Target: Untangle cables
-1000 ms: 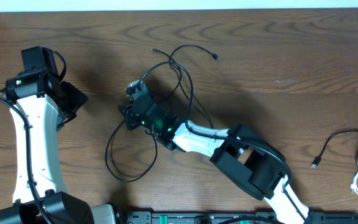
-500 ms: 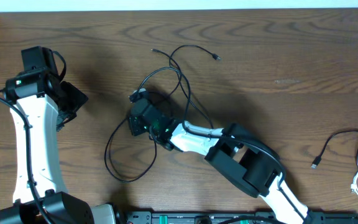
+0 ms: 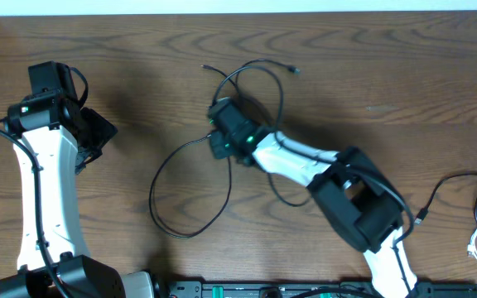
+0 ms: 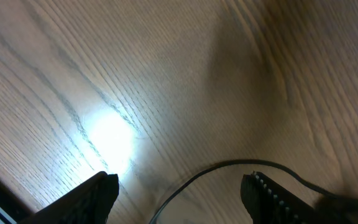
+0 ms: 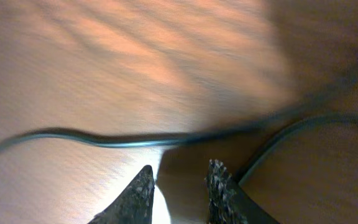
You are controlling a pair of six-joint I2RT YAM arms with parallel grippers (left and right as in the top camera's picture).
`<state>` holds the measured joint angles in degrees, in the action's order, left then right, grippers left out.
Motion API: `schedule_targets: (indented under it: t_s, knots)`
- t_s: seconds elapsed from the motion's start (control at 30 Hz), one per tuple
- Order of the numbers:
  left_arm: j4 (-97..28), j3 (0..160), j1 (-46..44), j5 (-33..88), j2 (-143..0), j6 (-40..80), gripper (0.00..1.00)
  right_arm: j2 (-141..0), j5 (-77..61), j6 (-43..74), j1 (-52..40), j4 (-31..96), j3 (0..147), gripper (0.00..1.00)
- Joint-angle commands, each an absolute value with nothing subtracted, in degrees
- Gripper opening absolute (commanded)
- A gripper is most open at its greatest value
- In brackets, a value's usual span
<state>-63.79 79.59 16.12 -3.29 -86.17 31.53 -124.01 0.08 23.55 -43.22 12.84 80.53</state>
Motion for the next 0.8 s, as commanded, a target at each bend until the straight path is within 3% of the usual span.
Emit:
schedule_targets:
  t_s: [0.0, 0.2, 0.43, 0.5, 0.6, 0.77]
  knots:
    - [-63.8, 80.1, 16.3, -3.6, -86.0, 31.6, 0.69, -126.0, 1.4, 17.5, -39.2, 18.3, 78.7, 0.25]
    - [-63.8, 80.1, 16.3, -3.7, -86.0, 31.6, 0.69, -125.6, 0.8, 14.1, -32.7, 21.6, 79.1, 0.25]
    - [-63.8, 80.1, 16.3, -9.5, -86.0, 30.5, 0.69, -121.8, -18.0, 13.4, -33.8, 22.2, 82.3, 0.26]
    - [-64.4, 79.9, 16.1, -9.2, -86.0, 30.4, 0.68, -120.9, -15.6, 13.4, -36.0, 22.3, 83.2, 0.27]
    - [-64.2, 77.8, 15.7, -6.1, -86.1, 27.3, 0.61, -119.6, -6.4, 14.2, -39.0, 23.9, 84.6, 0.39]
    - [-63.1, 71.9, 14.6, 1.4, -87.5, 24.5, 0.45, -117.4, 6.8, 15.8, -39.6, 31.5, 88.5, 0.36]
